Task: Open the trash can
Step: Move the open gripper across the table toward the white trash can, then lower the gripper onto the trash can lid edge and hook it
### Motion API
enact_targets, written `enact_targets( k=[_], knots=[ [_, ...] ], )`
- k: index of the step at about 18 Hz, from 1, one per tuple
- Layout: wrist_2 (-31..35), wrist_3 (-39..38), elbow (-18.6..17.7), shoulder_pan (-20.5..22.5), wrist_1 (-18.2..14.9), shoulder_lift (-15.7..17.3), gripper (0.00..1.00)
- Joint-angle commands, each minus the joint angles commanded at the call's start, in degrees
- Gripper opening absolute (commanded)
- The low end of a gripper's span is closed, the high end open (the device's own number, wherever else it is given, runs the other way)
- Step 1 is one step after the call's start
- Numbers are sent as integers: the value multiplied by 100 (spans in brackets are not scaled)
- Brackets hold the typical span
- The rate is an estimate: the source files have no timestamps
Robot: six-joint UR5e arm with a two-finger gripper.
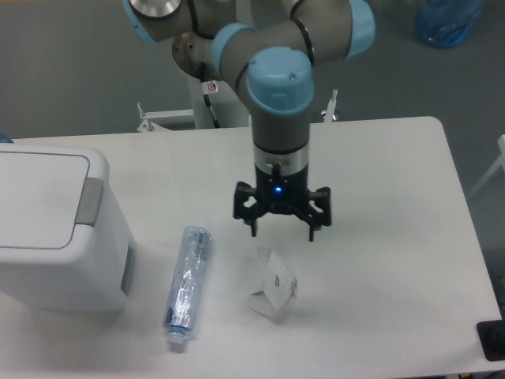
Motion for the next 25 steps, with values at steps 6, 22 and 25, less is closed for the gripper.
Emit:
enact_targets(
  k=[6,22,25],
  knots=[
    [-45,-914,254,-650,-9,71,100],
    [-379,-1794,387,-1398,0,308,100],
    [-370,-1794,334,-1407,0,369,100]
  ],
)
